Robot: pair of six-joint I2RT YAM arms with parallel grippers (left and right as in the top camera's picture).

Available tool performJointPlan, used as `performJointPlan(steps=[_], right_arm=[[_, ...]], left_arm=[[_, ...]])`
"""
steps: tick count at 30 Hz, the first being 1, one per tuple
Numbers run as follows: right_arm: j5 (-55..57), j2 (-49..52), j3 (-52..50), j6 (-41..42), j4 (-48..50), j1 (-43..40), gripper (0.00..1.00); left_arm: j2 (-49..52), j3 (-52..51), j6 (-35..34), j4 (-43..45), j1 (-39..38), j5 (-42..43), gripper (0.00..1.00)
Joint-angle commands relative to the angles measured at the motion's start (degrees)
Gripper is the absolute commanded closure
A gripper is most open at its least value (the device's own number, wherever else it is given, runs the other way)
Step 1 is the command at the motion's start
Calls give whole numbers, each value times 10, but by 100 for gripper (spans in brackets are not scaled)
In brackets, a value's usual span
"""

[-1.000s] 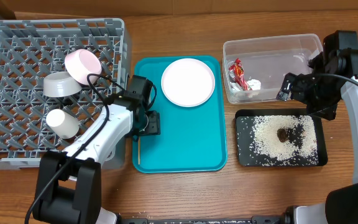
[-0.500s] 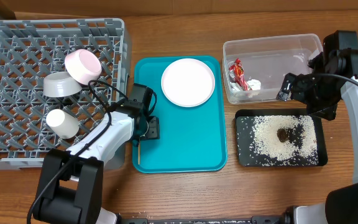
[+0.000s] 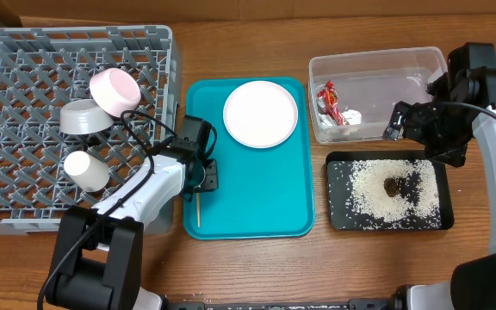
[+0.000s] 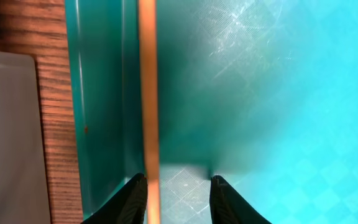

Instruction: Sort waste into correct bins and load items into the dishwasher

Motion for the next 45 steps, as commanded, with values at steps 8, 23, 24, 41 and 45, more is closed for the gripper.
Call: performJointPlan(steps=[8, 23, 24, 41, 45], right_arm=[[2, -11, 15, 0, -3, 1, 0], [2, -11, 15, 0, -5, 1, 0], [2, -11, 15, 0, -5, 1, 0], [2, -11, 15, 0, -5, 1, 0], [2, -11, 15, 0, -5, 1, 0]], left_arm=[[59, -7, -6, 2, 0, -7, 61], [-3, 86, 14, -59, 0, -4, 96], [-16, 104, 26, -74, 1, -4, 96], [-22, 274, 275, -131, 167, -7, 96], [13, 274, 275, -128, 178, -3, 95]])
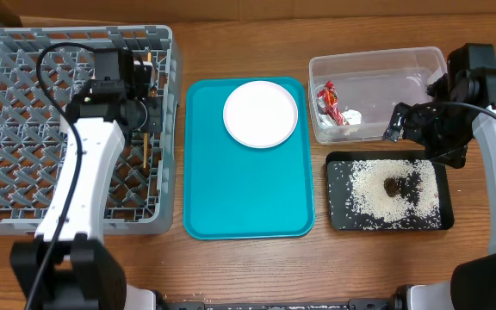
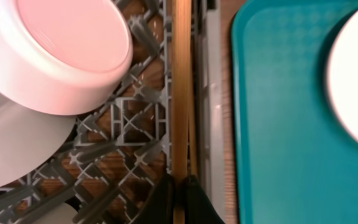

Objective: Sort waste into correct bins and load items into the dishwasher
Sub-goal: 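Grasp the white plate rim on the teal tray with the left gripper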

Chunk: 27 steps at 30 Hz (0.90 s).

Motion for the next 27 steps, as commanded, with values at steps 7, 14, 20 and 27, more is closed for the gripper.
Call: performJointPlan(steps=[7, 14, 20, 27], right_arm=[[2, -11, 15, 0, 3, 1, 0], [2, -11, 15, 0, 4, 1, 0], [2, -11, 15, 0, 5, 1, 0], [2, -11, 15, 0, 5, 1, 0]], left_arm=[[22, 36, 27, 6, -1, 26, 59], [-1, 101, 7, -10, -30, 163, 51], [17, 94, 27, 4, -117, 163, 40], [92, 91, 71, 46, -226, 130, 37]])
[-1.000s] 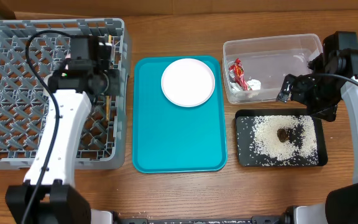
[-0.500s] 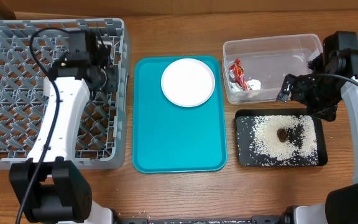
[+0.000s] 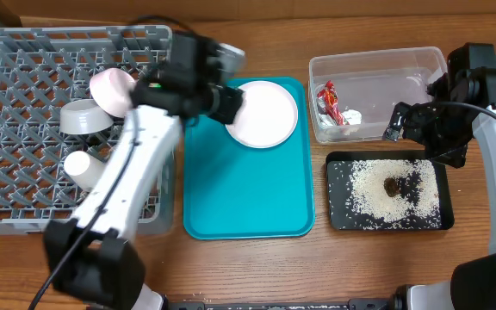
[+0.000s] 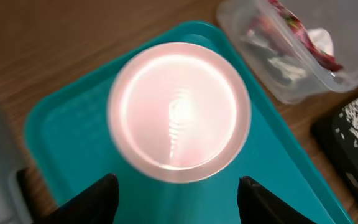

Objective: Sort waste into correct bins and load items into the dishwasher
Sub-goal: 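Grasp the white plate rim on the teal tray with the left gripper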

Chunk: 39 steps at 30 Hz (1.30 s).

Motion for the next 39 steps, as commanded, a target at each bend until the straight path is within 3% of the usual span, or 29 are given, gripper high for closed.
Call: performJointPlan(steps=[1, 11, 17, 19, 23, 26, 33, 39], right_arm=[[2, -11, 15, 0, 3, 1, 0], [2, -11, 15, 0, 1, 1, 0], [2, -11, 15, 0, 1, 1, 0], [2, -11, 15, 0, 1, 1, 0], [1, -11, 15, 0, 1, 1, 0], [1, -11, 15, 0, 1, 1, 0], [2, -11, 15, 0, -4, 1, 0], [2, -11, 15, 0, -8, 1, 0]], left_arm=[[56, 2, 39, 16, -46, -8, 37], [200, 2, 45, 43, -120, -33, 36], [233, 2, 45, 16, -126, -35, 43], [233, 2, 45, 6, -126, -35, 50], [233, 2, 45, -19, -126, -35, 85], [230, 6, 43, -30, -126, -35, 96], [196, 80, -5, -75, -121, -34, 96], [112, 169, -46, -129, -78, -34, 96]])
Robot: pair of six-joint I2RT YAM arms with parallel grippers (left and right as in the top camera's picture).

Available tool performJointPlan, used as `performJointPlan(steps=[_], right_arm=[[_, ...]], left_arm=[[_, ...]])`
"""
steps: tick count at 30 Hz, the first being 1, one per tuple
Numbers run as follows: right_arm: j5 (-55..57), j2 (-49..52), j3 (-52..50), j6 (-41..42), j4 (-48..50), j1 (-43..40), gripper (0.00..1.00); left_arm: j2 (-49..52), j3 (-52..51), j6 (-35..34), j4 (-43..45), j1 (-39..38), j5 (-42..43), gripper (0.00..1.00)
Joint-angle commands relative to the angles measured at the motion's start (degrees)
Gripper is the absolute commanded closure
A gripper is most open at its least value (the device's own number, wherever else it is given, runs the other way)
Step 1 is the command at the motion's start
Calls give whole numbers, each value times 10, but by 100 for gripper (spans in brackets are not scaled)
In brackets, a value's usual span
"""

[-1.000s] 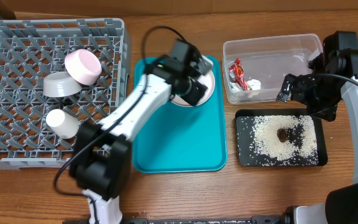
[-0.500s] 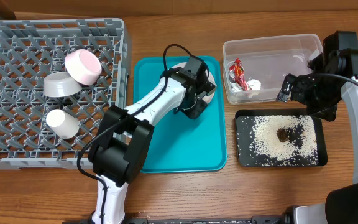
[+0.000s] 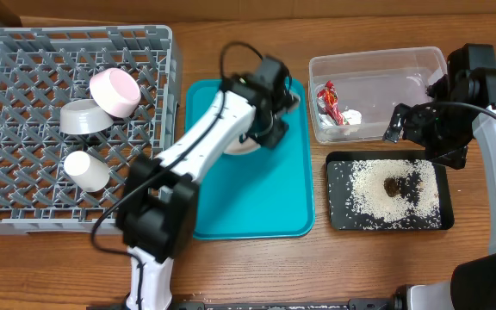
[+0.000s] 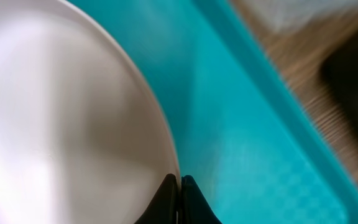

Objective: Sort waste into correct bins and load items into the dishwasher
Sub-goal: 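Grasp the white plate rim on the teal tray with the left gripper, then stand the white plate upright in the dish rack with the left gripper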

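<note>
The white plate [image 4: 73, 124] lies on the teal tray [image 3: 248, 207], mostly hidden under my left arm in the overhead view. My left gripper [image 4: 179, 180] is shut on the plate's right rim, one finger over it and one under. In the grey dish rack [image 3: 24, 198] are a pink bowl [image 3: 114, 90], a grey bowl [image 3: 80, 116] and a white cup [image 3: 86, 170]. My right gripper [image 3: 399, 120] hangs by the clear bin [image 3: 377, 82]; its jaws do not show clearly. No chopstick is visible.
The clear bin holds a red wrapper [image 3: 327, 99] and other scraps. A black tray [image 3: 386, 191] with rice and a dark lump sits in front of it. My left arm stretches across the gap between rack and tray.
My left gripper was open above the plate's middle. Now it is low at the plate's right rim and shut on it. The right arm has not moved.
My left gripper stood open around a chopstick lying at the tray's left edge. Then it held the chopstick, shut, over the rack's right side. After that it was open and empty above the plate, and now it grips the plate's rim.
</note>
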Motion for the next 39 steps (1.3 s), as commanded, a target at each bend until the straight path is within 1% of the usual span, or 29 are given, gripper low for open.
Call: performJointPlan(steps=[1, 5, 8, 9, 10, 17, 22, 25, 27, 29, 32, 33, 34, 35, 37, 38, 39], right_arm=[[1, -11, 15, 0, 1, 1, 0], [1, -11, 15, 0, 1, 1, 0], [1, -11, 15, 0, 2, 1, 0], [1, -11, 15, 0, 2, 1, 0], [1, -11, 15, 0, 2, 1, 0], [1, -11, 15, 0, 2, 1, 0], [1, -11, 15, 0, 1, 1, 0], [1, -11, 15, 0, 0, 1, 0], [1, -11, 15, 0, 0, 1, 0], [1, -11, 15, 0, 0, 1, 0], [1, -11, 15, 0, 0, 1, 0], [1, -11, 15, 0, 0, 1, 0], [1, -11, 15, 0, 0, 1, 0], [1, -11, 15, 0, 0, 1, 0], [1, -11, 15, 0, 1, 1, 0], [1, -11, 15, 0, 2, 1, 0], [1, -11, 15, 0, 2, 1, 0]], left_arm=[[-97, 56, -47, -10, 43, 6, 96], [-165, 60, -67, -10, 106, 25, 96], [-193, 60, -67, -13, 167, 78, 96], [-196, 60, -67, -15, 189, 107, 96], [-197, 60, -66, -19, 221, 155, 96], [-169, 51, -57, -24, 352, 404, 96], [-121, 51, -54, -33, 408, 527, 96], [-91, 51, -54, -40, 423, 562, 96], [-72, 51, -54, -43, 429, 565, 96], [-56, 51, -54, -47, 435, 557, 96], [-45, 51, -54, -52, 445, 509, 96], [-45, 51, -54, -55, 449, 492, 88], [-45, 51, -54, -58, 452, 479, 69], [-46, 51, -54, -61, 455, 475, 54], [-49, 51, -62, -62, 462, 475, 7], [-51, 51, -69, -63, 464, 475, 0], [-56, 51, -71, -65, 466, 476, 0]])
